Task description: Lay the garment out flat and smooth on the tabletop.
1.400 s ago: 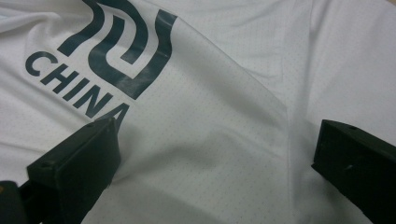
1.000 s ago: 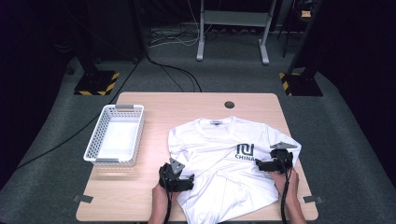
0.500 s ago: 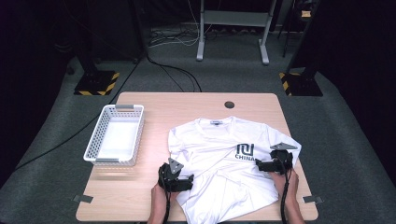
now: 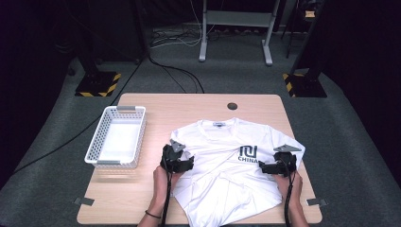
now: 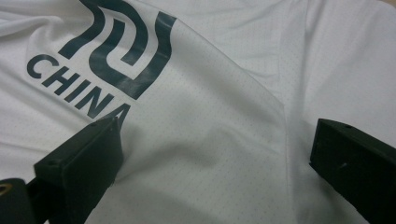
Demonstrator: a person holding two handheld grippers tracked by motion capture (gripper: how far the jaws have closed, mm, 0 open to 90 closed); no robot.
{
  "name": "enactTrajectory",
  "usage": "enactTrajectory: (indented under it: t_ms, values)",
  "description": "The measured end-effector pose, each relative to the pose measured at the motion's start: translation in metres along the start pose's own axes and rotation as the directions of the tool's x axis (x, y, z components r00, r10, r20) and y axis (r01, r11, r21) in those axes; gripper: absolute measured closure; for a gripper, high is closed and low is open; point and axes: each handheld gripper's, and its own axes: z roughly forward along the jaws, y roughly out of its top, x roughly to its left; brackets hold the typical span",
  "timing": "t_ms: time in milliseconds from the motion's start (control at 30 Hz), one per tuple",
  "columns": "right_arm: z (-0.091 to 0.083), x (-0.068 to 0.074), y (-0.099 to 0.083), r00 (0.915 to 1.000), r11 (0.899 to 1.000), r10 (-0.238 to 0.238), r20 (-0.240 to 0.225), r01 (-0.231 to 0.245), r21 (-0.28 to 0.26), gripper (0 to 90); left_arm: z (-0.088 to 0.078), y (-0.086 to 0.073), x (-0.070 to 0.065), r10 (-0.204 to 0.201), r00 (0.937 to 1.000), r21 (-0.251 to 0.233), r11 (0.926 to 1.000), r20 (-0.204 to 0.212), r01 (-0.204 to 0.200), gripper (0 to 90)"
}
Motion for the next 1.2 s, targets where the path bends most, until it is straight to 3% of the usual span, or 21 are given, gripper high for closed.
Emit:
enactTrajectory:
  t_ms: [167,300,433,600,700,767,867,900,967,1000,1067,1133,1200]
  values:
    - [0.0,0.0,0.0,1.0,1.0,-0.001,0.0,0.001,-0.001,1.8,0.02,0.009,0.009,-0.002,1.0,0.023,0.9997,-0.007,0.002,54.3]
    - [0.0,0.0,0.0,1.0,1.0,-0.001,-0.001,0.001,-0.001,1.9,0.032,0.008,0.011,0.018,0.9993,0.065,0.9977,0.032,-0.02,74.0]
    - [0.0,0.0,0.0,1.0,1.0,0.0,-0.001,0.0,-0.002,2.0,0.032,0.008,0.019,0.029,0.9992,0.071,0.997,0.027,-0.031,86.9]
    - [0.0,0.0,0.0,1.0,1.0,0.001,-0.001,-0.001,-0.002,2.1,0.024,0.016,0.04,0.047,0.9983,0.089,0.9951,-0.034,-0.044,88.2]
    - [0.0,0.0,0.0,1.0,1.0,0.001,-0.001,-0.001,-0.002,2.2,0.019,0.02,0.055,0.061,0.9964,0.129,0.9902,-0.058,-0.053,88.2]
    - [0.0,0.0,0.0,1.0,1.0,0.002,-0.001,-0.002,-0.002,2.2,0.016,0.02,0.062,0.094,0.9911,0.157,0.9845,-0.094,-0.079,88.2]
    - [0.0,0.0,0.0,1.0,1.0,0.002,-0.001,-0.002,-0.001,2.3,0.013,0.017,0.07,0.154,0.9769,0.214,0.9694,-0.149,-0.12,88.2]
    - [0.0,0.0,0.0,1.0,1.0,0.002,-0.001,-0.002,-0.001,2.2,0.013,0.016,0.072,0.173,0.9693,0.232,0.9639,-0.175,-0.13,88.2]
    - [0.0,0.0,0.0,1.0,1.0,0.002,-0.001,-0.002,-0.001,2.3,0.01,0.013,0.079,0.176,0.9638,0.251,0.9602,-0.2,-0.124,88.2]
    - [0.0,0.0,0.0,1.0,1.0,0.002,-0.001,-0.002,-0.001,2.3,0.008,0.012,0.082,0.167,0.9625,0.253,0.9611,-0.214,-0.11,88.0]
    - [0.0,0.0,0.0,1.0,1.0,0.003,-0.001,-0.003,-0.001,2.3,0.002,0.01,0.089,0.117,0.9694,0.226,0.9719,-0.216,-0.067,83.2]
    - [0.0,0.0,0.0,1.0,1.0,0.003,0.0,-0.003,-0.001,2.3,-0.007,0.008,0.09,0.054,0.9785,0.181,0.9833,-0.199,-0.017,67.4]
    - [0.0,0.0,0.0,1.0,1.0,0.004,0.001,-0.004,-0.001,2.3,-0.016,0.007,0.084,0.02,0.9851,0.122,0.9926,-0.171,0.001,54.2]
